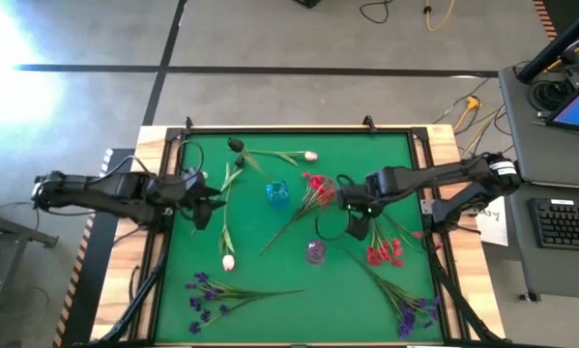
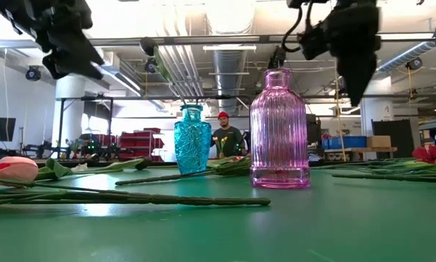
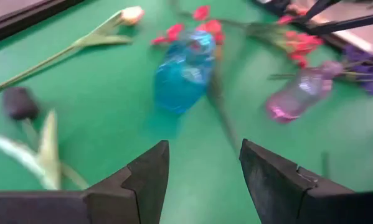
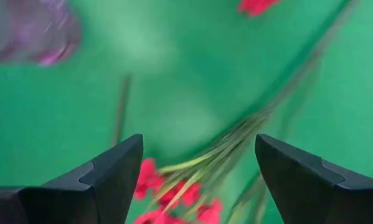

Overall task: Sort flowers into vase by color
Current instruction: Put the right purple flowers into the blue vase

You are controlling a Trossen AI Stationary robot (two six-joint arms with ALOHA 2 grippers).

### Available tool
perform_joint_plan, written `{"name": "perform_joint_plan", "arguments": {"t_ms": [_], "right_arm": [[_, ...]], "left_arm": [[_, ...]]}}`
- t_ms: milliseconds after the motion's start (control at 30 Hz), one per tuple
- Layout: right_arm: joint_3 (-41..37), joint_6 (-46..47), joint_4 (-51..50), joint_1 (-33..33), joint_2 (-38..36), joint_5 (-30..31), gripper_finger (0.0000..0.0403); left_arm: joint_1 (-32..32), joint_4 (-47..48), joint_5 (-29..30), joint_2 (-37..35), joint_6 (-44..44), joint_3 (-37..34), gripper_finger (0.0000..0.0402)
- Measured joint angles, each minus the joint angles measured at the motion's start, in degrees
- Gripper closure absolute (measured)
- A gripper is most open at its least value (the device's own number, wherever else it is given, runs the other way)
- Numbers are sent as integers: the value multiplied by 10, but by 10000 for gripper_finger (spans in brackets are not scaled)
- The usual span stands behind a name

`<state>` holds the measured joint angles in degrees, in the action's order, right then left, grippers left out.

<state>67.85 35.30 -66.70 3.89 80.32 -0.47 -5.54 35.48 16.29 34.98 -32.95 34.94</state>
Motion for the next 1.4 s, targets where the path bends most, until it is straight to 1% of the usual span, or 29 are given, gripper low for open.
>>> {"name": "perform_joint_plan", "arguments": {"t_ms": [100,267,433,533,633,800,900,1033,1167,1233,1400], "right_arm": [[-9,32,17,37,7,-13,104],[-19,65,91,97,22,-24,116],[-23,120,119,147,47,-20,133],[-20,171,111,177,61,-42,143],[-10,230,111,207,65,-72,150],[6,349,110,272,65,-77,156],[6,426,110,311,66,-81,152],[-8,506,106,359,76,-71,133],[-17,537,102,398,93,-70,110],[-19,544,100,411,106,-70,103],[-30,545,100,425,141,-69,101]], "left_arm": [[-41,-46,13,9,1,0,217],[-100,-116,24,33,23,0,217],[-138,-184,27,60,62,0,217],[-152,-208,27,76,84,0,217],[-165,-228,27,93,86,0,217],[-193,-271,27,133,85,0,217],[-212,-299,27,156,85,0,217],[-238,-341,27,186,85,1,217],[-262,-347,28,223,85,21,217],[-272,-345,39,243,90,38,217],[-290,-345,49,296,121,88,217]]}}
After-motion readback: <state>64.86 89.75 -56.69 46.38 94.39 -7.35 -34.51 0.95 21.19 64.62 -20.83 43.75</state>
